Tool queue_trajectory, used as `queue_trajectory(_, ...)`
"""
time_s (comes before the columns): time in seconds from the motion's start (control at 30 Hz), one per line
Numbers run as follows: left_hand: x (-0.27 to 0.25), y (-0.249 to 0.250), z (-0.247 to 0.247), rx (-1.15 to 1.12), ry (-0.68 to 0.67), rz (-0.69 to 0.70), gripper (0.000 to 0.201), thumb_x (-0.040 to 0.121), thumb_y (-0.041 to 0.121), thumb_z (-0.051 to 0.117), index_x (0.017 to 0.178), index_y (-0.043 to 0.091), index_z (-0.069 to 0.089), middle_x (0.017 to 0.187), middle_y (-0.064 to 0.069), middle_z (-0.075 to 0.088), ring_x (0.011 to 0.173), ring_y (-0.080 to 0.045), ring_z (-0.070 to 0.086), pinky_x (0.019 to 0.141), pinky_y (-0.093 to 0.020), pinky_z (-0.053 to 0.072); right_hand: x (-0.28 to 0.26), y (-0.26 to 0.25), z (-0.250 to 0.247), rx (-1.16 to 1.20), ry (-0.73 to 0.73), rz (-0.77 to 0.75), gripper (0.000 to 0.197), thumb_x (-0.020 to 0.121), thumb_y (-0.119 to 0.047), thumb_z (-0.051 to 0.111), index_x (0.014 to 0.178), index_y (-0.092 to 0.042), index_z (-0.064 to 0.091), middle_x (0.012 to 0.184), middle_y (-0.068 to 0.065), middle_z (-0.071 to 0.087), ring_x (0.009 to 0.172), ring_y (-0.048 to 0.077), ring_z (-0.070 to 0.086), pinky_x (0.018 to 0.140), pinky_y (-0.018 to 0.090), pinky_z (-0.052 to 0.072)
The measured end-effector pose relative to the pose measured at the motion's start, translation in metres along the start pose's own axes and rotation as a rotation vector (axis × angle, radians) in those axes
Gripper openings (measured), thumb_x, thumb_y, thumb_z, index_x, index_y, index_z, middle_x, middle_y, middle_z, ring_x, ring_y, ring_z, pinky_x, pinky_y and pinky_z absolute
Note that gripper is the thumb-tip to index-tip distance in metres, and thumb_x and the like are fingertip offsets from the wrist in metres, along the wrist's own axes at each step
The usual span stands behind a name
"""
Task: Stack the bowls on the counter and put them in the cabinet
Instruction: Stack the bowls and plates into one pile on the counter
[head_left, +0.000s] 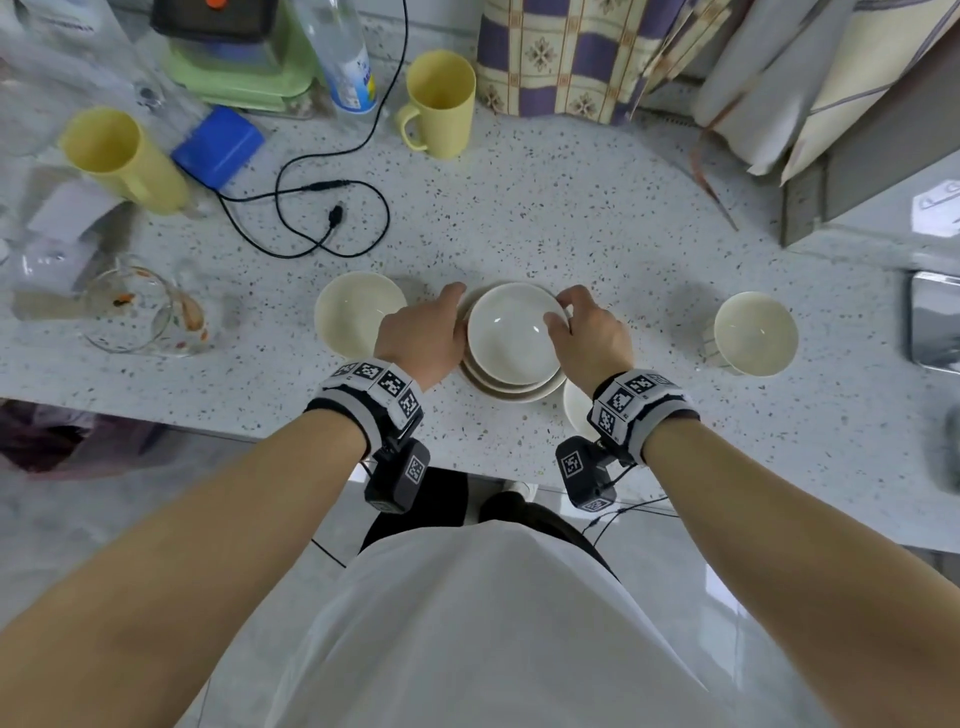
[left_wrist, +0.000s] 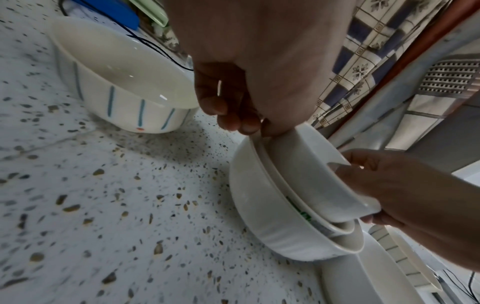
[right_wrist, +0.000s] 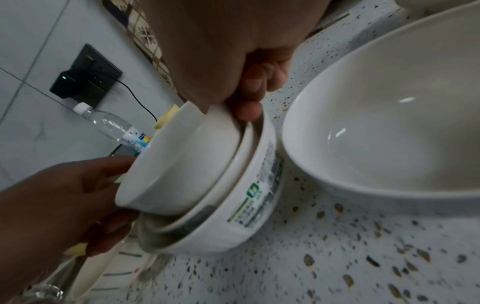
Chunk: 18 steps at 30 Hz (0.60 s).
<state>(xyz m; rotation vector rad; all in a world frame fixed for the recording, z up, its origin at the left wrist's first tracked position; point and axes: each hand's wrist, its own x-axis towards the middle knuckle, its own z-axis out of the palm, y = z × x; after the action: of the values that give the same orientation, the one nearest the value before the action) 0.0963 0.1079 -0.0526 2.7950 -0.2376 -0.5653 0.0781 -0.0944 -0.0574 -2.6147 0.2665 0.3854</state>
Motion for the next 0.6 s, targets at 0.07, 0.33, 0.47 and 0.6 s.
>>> queue_trajectory(0.07,0.0,-0.005,0.001,-0.049,0.027,0.006,0.047,0.099,0.025,0.041,0.146,0.023,0.036,0.096,-0.009,0.072,0.083,-0.035,0.067,0.066,-0.037,0.046,0.001,-0.002,0.005,-0.049,0.007,0.019,0.03,0.101,-0.036,0.045,0.118,-0.012,0.049,0.093,0.012,0.07,0.081,0.033,0.065,0.07,0.034,0.044)
queue_trajectory(0.33,-0.003,0.012,-0.016,-0.22,0.24,0.152,0.042,0.094,0.024,0.048,0.136,0.021,0.051,0.088,0.0,0.07,0.073,-0.024,0.063,0.063,-0.034,0.05,0.006,-0.003,0.009,-0.119,0.035,0.11,0.037,0.091,-0.055,0.052,0.095,-0.018,0.053,0.079,0.003,0.065,0.07,0.027,0.061,0.064,0.033,0.044)
queue_trajectory(0.47,0.003,0.031,-0.02,-0.22,0.238,0.281,0.03,0.093,0.024,0.051,0.12,0.022,0.062,0.102,0.003,0.073,0.085,-0.02,0.068,0.071,-0.036,0.054,-0.007,0.01,0.0,0.039,0.059,0.129,0.035,0.092,-0.055,0.048,0.1,-0.022,0.059,0.077,-0.002,0.064,0.073,0.024,0.061,0.067,0.031,0.043)
queue_trajectory(0.6,0.012,0.059,-0.007,-0.191,0.178,0.462,0.024,0.093,0.018,0.052,0.112,0.018,0.067,0.104,0.003,0.071,0.092,-0.017,0.064,0.077,-0.036,0.053,-0.038,0.047,-0.017,0.135,0.16,0.181,0.027,0.097,-0.042,0.046,0.102,-0.021,0.062,0.074,0.0,0.064,0.072,0.026,0.059,0.063,0.029,0.039)
